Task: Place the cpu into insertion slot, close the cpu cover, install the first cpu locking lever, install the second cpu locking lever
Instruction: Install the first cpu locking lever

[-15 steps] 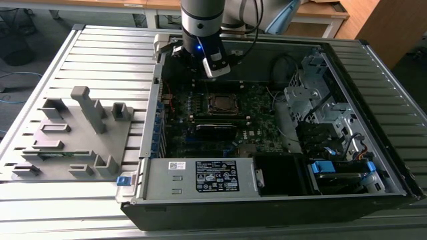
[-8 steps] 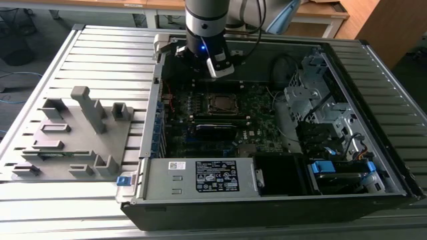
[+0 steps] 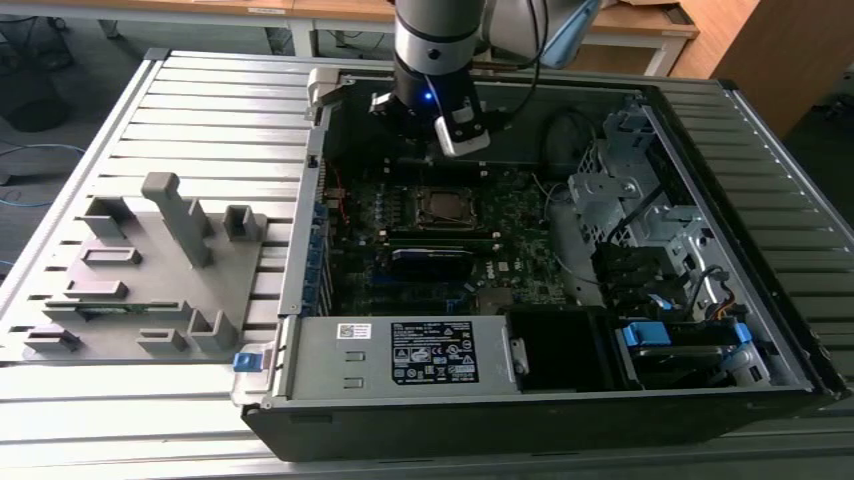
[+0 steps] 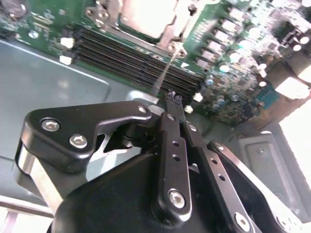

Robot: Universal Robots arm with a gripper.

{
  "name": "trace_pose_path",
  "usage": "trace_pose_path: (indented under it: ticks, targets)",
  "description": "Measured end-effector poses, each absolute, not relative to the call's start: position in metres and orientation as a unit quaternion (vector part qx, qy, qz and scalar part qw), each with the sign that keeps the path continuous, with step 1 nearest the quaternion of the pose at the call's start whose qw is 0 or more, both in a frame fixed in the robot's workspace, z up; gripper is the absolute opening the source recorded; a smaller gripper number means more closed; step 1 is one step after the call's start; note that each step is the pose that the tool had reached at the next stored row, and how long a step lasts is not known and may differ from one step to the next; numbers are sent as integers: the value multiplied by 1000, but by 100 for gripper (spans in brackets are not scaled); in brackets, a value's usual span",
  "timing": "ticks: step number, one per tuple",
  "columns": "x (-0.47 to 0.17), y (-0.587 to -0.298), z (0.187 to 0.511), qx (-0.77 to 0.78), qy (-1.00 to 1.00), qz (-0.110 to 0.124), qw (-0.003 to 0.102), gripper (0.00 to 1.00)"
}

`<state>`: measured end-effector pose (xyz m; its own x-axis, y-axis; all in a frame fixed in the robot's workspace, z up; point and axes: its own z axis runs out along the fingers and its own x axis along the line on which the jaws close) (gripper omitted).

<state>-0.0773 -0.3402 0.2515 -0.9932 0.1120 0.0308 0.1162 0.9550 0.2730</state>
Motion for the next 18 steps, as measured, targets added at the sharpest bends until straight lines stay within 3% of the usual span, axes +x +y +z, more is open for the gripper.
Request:
trace_pose_path:
  ticks: [18]
  targets:
    - [-68,-341,243,-57,-989,-138,6,11]
